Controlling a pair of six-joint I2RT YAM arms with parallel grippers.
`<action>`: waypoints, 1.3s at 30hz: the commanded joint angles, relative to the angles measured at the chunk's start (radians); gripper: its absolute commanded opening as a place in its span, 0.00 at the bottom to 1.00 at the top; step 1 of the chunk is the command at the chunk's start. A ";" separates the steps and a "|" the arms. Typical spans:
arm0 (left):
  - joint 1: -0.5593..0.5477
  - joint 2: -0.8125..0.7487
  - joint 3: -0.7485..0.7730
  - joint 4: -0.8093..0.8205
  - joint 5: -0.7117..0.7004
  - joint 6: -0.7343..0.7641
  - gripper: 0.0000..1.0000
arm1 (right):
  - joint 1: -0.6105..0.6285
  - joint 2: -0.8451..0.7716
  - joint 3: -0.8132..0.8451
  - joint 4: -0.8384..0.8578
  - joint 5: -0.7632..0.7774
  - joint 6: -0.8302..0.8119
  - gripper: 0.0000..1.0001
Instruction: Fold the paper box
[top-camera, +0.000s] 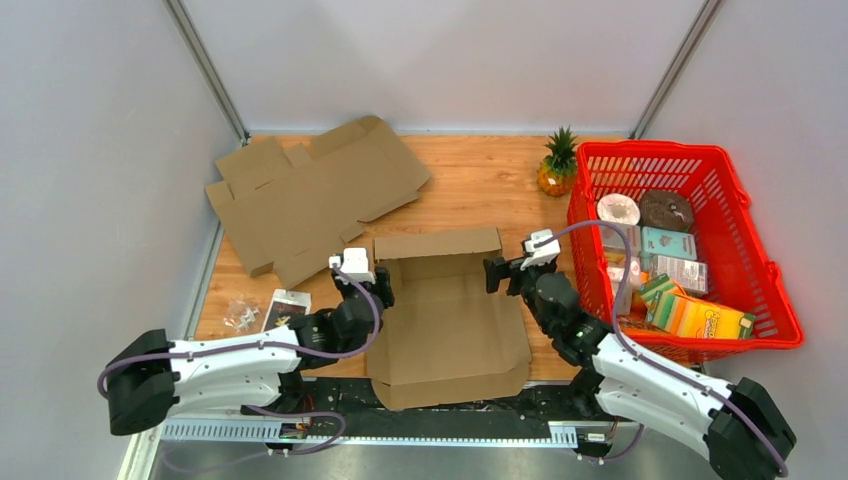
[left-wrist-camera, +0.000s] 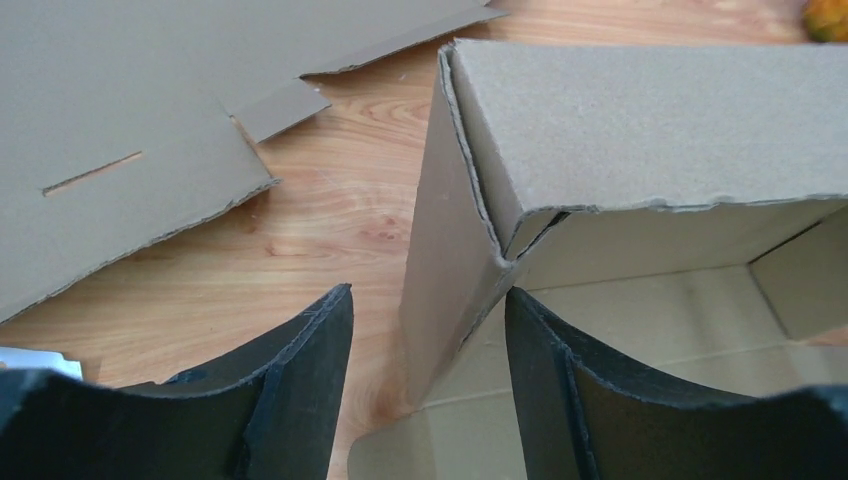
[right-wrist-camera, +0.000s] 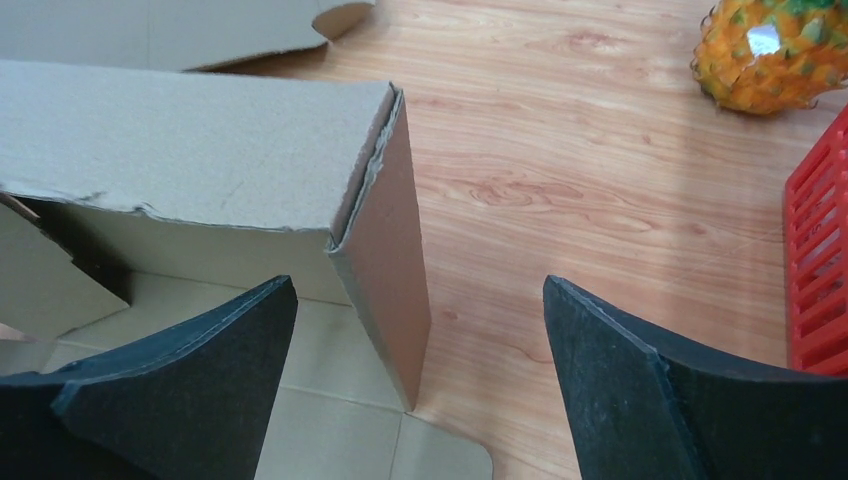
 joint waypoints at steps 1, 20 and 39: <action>0.001 -0.094 0.000 -0.070 0.024 -0.098 0.62 | -0.002 0.072 -0.001 0.069 -0.005 0.037 0.95; 0.002 0.256 0.142 -0.017 -0.137 -0.119 0.46 | -0.002 0.323 0.076 0.290 -0.058 0.046 0.56; -0.116 0.907 0.834 -1.923 -0.663 -1.778 0.02 | -0.002 0.323 0.090 0.304 -0.133 0.095 0.54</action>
